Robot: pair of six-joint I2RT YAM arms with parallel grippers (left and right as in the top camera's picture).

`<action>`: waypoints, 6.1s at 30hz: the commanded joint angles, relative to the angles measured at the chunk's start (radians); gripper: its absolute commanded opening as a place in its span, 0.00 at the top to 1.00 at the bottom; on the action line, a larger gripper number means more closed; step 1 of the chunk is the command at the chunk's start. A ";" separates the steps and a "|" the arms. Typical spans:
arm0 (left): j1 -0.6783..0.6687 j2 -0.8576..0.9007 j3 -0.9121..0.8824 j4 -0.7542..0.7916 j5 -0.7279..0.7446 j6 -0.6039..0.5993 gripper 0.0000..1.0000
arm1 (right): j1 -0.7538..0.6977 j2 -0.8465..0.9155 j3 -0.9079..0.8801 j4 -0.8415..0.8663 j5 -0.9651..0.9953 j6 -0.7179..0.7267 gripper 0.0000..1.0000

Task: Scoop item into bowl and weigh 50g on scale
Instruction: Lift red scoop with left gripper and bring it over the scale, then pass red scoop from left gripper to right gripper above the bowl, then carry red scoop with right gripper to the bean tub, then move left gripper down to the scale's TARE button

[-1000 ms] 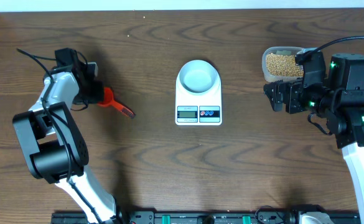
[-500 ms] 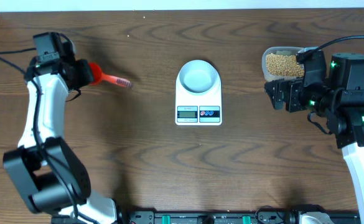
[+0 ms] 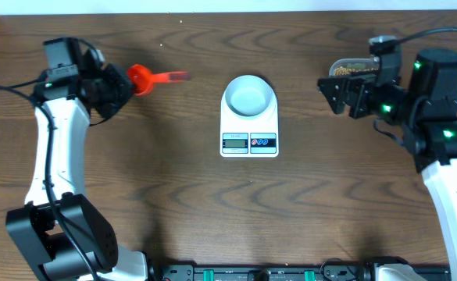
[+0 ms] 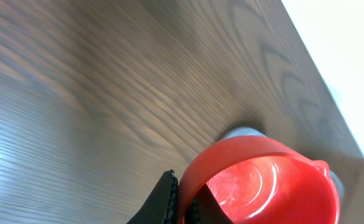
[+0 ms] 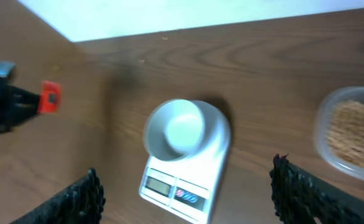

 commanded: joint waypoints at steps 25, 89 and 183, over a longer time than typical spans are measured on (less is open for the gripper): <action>-0.357 -0.014 0.017 0.002 0.084 -0.142 0.93 | 0.249 0.127 0.014 0.162 -0.077 0.241 0.39; -0.453 -0.015 0.017 0.012 0.082 0.036 0.47 | 0.190 0.166 0.018 0.104 0.117 0.260 0.99; -0.936 0.332 -0.061 0.178 -0.476 0.131 0.39 | -0.093 -0.009 0.044 -0.155 0.207 0.040 0.99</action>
